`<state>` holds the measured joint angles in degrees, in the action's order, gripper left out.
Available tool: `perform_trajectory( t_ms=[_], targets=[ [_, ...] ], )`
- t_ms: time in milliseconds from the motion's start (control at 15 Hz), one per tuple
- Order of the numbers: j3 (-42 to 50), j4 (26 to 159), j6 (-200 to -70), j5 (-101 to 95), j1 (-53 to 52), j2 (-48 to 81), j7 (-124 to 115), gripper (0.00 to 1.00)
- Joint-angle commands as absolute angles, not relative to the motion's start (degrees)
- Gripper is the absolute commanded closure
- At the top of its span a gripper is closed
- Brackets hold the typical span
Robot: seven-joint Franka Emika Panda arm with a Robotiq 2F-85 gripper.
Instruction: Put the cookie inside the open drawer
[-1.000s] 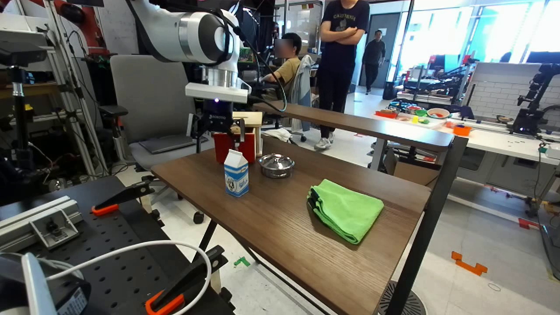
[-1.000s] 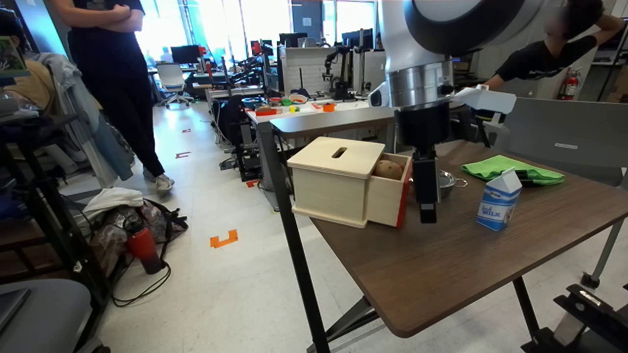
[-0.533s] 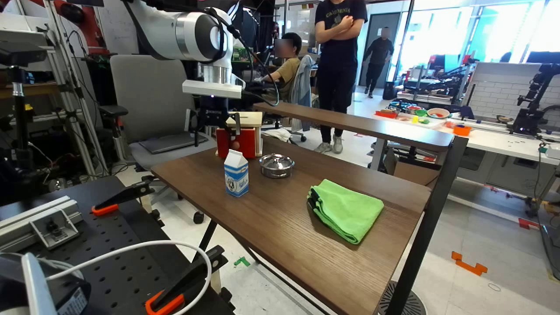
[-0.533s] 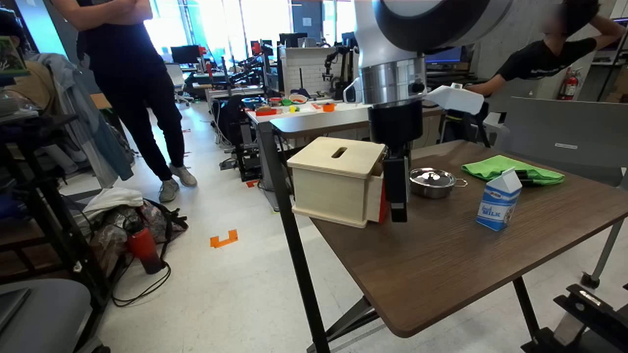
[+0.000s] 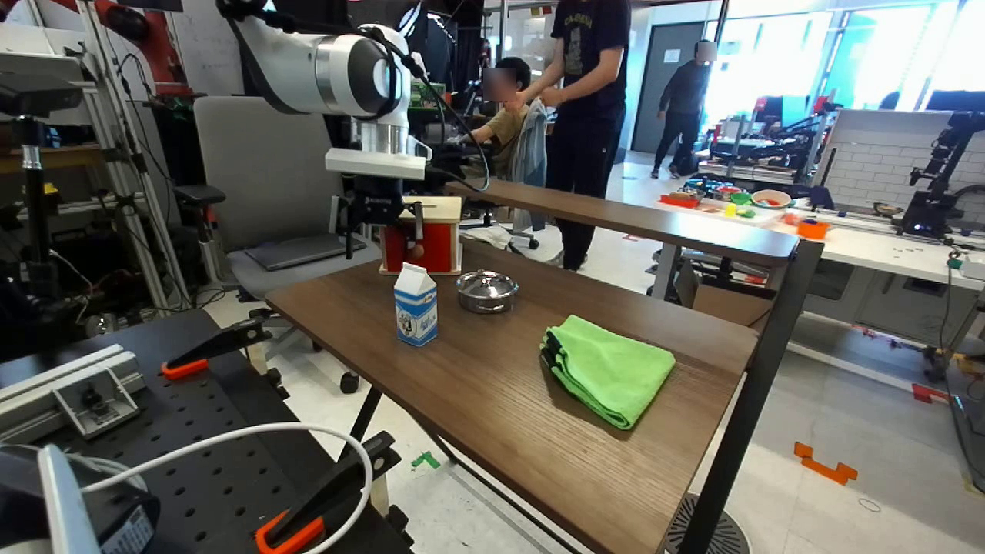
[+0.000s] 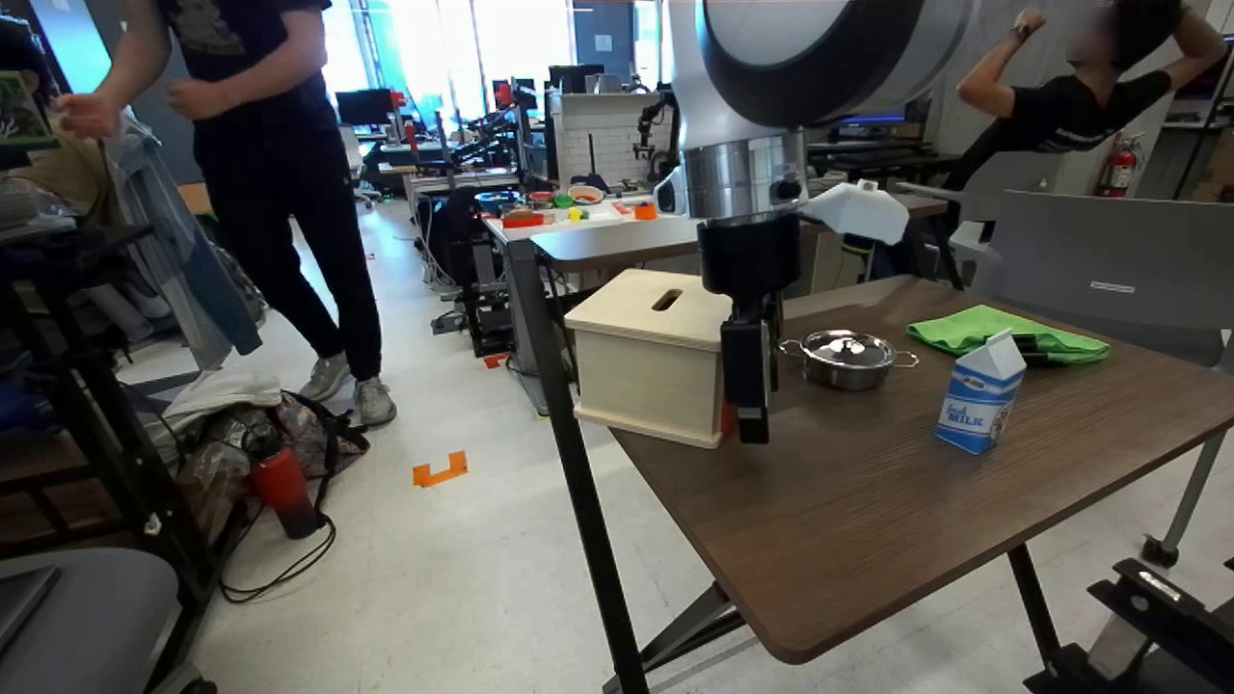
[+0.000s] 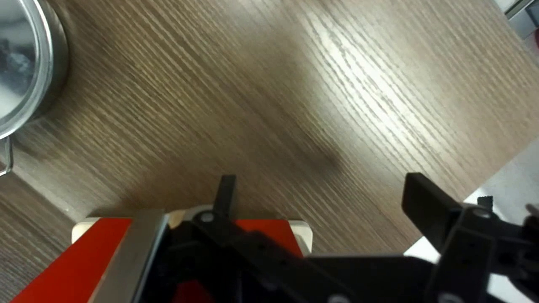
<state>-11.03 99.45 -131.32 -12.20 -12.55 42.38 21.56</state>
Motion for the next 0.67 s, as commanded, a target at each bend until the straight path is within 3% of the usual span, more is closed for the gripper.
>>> perform_trajectory(
  t_ms=[0, 600],
  targets=[
    [-11.4, 97.8, -131.41, -12.12, -12.6, 43.37, 21.08, 0.0],
    [-11.35, 111.76, -131.46, -13.9, -11.58, 30.6, 22.12, 0.0]
  ],
)
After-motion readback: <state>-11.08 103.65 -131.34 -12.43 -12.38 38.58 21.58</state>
